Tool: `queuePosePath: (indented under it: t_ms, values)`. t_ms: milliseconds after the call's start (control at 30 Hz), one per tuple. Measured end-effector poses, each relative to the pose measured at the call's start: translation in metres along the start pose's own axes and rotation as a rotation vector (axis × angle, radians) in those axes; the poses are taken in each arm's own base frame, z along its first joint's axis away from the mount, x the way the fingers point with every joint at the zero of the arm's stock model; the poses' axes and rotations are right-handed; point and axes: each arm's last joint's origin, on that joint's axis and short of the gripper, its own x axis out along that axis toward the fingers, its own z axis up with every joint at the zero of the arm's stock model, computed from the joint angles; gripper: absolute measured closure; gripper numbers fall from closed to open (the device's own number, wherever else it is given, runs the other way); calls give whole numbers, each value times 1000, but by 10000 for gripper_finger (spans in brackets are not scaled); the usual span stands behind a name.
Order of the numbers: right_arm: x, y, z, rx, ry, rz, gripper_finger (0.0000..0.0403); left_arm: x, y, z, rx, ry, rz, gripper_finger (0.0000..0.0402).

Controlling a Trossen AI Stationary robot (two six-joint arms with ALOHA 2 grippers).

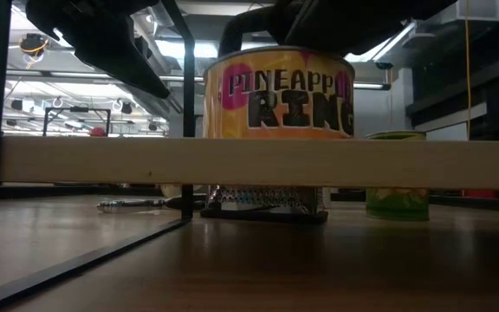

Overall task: Pick and place cans onto a shelf
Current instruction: Put the canned pineapple rings on the shelf, then put the canned mixed fruits on the shelf

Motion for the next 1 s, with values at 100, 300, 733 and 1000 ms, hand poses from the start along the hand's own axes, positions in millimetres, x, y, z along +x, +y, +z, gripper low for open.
queuePosePath:
  t_ms: [100, 300, 733, 1000]
  values:
    - [0, 0, 0, 0, 0, 0, 361, 0, 0, 0, 0, 0, 0, 335]
    - [0, 0, 0, 6, -3, 0, 360, 0, 0, 0, 0, 0, 0, 335]
    - [-46, 7, 20, -8, -59, 133, 360, 0, 0, 0, 0, 0, 1, 335]
    - [-109, 8, 27, -7, -39, 135, 360, 0, 0, 0, 0, 0, 0, 335]
